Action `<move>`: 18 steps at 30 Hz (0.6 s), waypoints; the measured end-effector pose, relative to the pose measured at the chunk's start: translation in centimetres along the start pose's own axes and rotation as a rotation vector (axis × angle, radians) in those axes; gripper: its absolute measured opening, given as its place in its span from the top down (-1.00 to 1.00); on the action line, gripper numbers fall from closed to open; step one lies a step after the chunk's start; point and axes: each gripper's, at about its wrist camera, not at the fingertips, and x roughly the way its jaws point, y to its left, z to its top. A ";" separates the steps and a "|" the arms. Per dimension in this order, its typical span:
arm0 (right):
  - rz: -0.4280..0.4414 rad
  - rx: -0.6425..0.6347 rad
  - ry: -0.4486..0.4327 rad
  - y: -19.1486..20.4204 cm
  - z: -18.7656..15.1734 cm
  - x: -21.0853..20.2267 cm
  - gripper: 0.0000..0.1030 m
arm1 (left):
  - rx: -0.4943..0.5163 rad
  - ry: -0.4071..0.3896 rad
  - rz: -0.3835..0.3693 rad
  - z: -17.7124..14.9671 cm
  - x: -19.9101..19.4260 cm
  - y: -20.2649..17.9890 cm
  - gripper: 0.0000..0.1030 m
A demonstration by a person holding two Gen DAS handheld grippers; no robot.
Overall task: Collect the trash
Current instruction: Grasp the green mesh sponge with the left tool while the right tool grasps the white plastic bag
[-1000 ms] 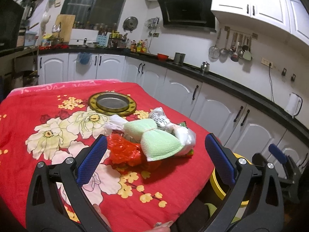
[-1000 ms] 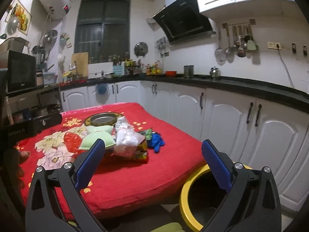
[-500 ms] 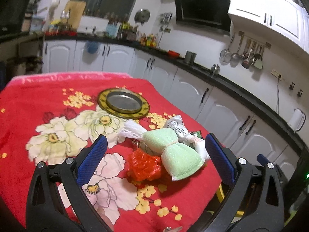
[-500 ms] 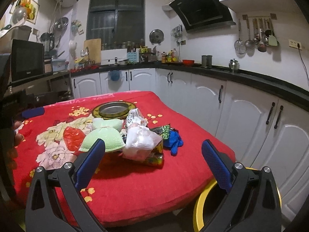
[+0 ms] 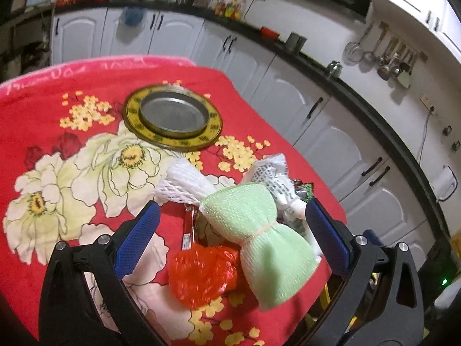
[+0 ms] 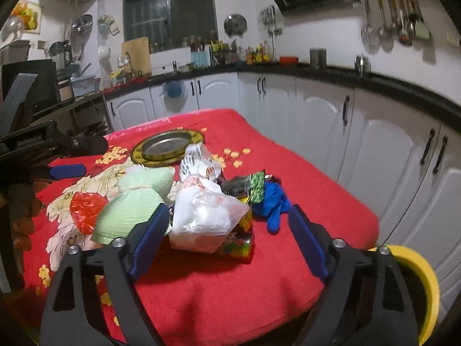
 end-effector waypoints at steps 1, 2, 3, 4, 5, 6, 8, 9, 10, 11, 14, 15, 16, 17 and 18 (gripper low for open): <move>0.011 0.019 0.025 -0.2 -0.1 0.6 -0.49 | -0.019 0.029 -0.002 0.3 0.7 0.3 -0.79; 0.021 0.034 0.038 -0.4 -0.1 1.0 -0.41 | -0.037 0.049 -0.006 0.5 1.2 0.6 -0.78; 0.031 0.052 0.053 -0.6 -0.2 1.3 -0.38 | -0.048 0.063 -0.009 0.6 1.6 0.7 -0.77; 0.039 0.061 0.061 -0.7 -0.4 1.6 -0.36 | -0.063 0.082 -0.014 0.7 2.1 1.0 -0.68; 0.041 0.064 0.063 -0.7 -0.5 1.7 -0.36 | -0.076 0.094 -0.020 0.8 2.4 1.1 -0.61; 0.046 0.065 0.063 -0.7 -0.5 1.8 -0.36 | -0.091 0.110 -0.031 0.8 2.8 1.3 -0.60; 0.066 0.074 0.062 -0.8 -0.5 1.9 -0.36 | -0.115 0.144 -0.055 0.8 3.7 1.5 -0.55; 0.071 0.075 0.062 -0.8 -0.4 2.1 -0.36 | -0.121 0.152 -0.066 0.8 3.9 1.5 -0.53; 0.077 0.077 0.062 -0.9 -0.4 2.1 -0.36 | -0.129 0.165 -0.076 0.7 4.2 1.5 -0.50; 0.082 0.078 0.065 -0.9 -0.3 2.2 -0.36 | -0.137 0.172 -0.081 0.7 4.4 1.5 -0.49; 0.100 0.089 0.083 -0.9 -0.2 2.8 -0.35 | -0.154 0.191 -0.106 0.7 4.9 1.3 -0.46; 0.107 0.095 0.087 -0.9 -0.3 3.0 -0.34 | -0.160 0.197 -0.113 0.6 5.1 1.2 -0.46; 0.116 0.099 0.093 -0.8 -0.2 3.2 -0.33 | -0.168 0.201 -0.117 0.7 5.3 1.2 -0.46; 0.123 0.100 0.098 -0.7 -0.2 3.4 -0.29 | -0.176 0.207 -0.122 0.6 5.5 1.2 -0.40; 0.130 0.102 0.102 -0.7 -0.2 3.5 -0.27 | -0.180 0.212 -0.125 0.6 5.6 1.2 -0.36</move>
